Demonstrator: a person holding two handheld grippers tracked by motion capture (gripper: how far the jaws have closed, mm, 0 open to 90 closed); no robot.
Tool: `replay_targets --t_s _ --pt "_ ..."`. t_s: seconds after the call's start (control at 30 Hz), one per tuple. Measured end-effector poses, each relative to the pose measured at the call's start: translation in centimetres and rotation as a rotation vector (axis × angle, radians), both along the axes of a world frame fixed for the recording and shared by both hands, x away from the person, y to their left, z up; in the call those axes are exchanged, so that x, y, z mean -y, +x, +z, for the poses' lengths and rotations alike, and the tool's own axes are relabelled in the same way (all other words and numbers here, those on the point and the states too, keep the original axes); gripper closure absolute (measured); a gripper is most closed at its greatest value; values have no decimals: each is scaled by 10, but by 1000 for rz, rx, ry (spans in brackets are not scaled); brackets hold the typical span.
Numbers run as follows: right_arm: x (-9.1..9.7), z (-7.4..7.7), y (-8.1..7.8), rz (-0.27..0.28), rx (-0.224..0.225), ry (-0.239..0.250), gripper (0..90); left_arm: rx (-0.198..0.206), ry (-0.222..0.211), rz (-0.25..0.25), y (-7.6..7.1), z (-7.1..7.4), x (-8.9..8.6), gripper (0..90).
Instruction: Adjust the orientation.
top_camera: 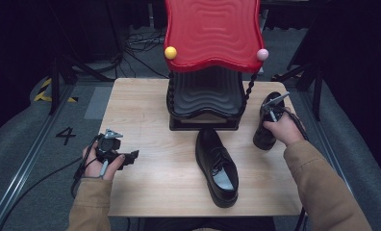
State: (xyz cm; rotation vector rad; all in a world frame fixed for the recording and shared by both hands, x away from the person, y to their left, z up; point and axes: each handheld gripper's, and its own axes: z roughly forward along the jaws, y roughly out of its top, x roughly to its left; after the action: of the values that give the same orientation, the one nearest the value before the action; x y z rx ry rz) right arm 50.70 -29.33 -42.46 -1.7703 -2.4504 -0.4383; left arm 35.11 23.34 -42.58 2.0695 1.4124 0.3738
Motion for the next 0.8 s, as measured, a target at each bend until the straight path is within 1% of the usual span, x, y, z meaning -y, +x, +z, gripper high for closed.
replay_targets --t_s 0.13,0.2,0.23,0.27,0.33,0.4,0.47,0.53,0.6,0.67,0.73,0.8 --pt "-1 0 -1 8 9 -9 836 2 -4 4 0 0 -1 236" --pt "-1 1 -3 30 43 -16 839 2 -10 7 -1 0 -1 236" --pt "-1 1 -3 30 43 -16 839 2 -10 7 -1 0 -1 236" --pt "-2 3 -6 50 69 -33 839 2 -7 5 0 0 -2 236" --pt "-1 5 -7 54 76 -28 838 -1 -8 6 0 0 -2 236" --pt "2 9 -9 54 97 -5 835 -2 -5 8 0 0 -2 236" --pt "5 14 -12 52 103 20 832 -1 -5 8 0 0 -2 236" --pt "7 20 -17 63 114 37 825 -2 -4 6 0 0 -2 236" --pt "10 27 -23 79 126 44 820 -2 -6 6 0 0 -2 236" --pt "10 29 -26 90 132 42 820 -2 -6 6 0 0 -2 236" --pt "11 35 -34 110 143 30 820 -1 -6 6 0 0 -2 236" --pt "11 42 -44 146 167 9 820 -2 -4 6 0 0 -1 236"
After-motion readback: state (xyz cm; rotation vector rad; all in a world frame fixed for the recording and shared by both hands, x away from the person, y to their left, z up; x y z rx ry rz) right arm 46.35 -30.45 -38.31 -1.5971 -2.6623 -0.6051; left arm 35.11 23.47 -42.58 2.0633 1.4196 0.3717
